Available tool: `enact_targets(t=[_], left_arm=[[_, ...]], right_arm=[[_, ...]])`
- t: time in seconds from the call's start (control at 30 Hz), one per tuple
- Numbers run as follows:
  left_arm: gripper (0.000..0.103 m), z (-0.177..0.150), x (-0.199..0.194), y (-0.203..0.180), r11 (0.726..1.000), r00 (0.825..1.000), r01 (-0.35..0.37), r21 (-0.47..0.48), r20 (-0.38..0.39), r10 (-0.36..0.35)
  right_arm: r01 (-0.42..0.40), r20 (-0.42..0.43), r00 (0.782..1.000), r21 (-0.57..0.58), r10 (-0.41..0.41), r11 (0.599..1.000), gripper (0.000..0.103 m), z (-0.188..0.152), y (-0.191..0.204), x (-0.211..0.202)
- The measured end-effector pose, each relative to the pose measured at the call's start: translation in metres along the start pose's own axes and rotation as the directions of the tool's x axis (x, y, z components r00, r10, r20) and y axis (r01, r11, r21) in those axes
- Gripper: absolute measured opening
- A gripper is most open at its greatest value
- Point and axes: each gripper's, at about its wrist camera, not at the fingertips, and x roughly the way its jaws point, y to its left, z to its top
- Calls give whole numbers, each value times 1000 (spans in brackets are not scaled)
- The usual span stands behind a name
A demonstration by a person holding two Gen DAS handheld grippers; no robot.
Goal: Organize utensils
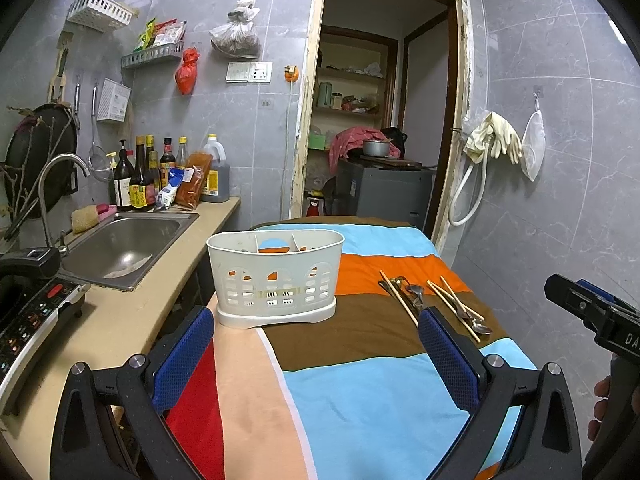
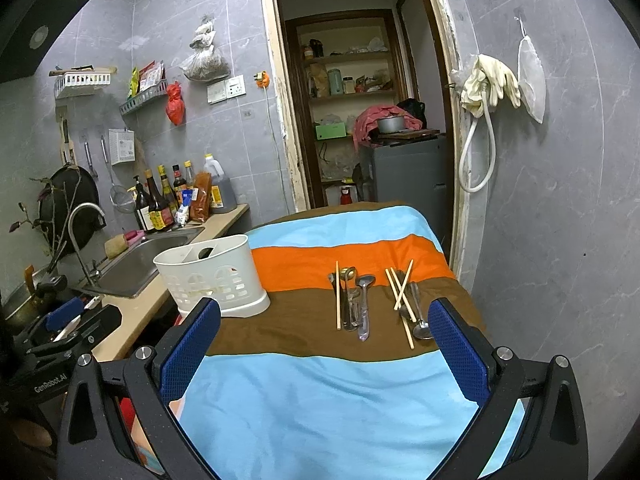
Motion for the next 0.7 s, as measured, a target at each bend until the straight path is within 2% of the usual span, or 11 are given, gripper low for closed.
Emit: enact_targets(t=[0.27, 0.7], left_arm=[[103, 9, 10, -1, 1000, 1000, 24, 5, -10, -24], [103, 52, 47, -38, 998, 997, 66, 18, 45, -66]], right_arm=[[18, 30, 999, 9, -19, 1000, 102, 5, -2, -2], [63, 115, 991, 0, -62, 998, 102, 63, -37, 8]])
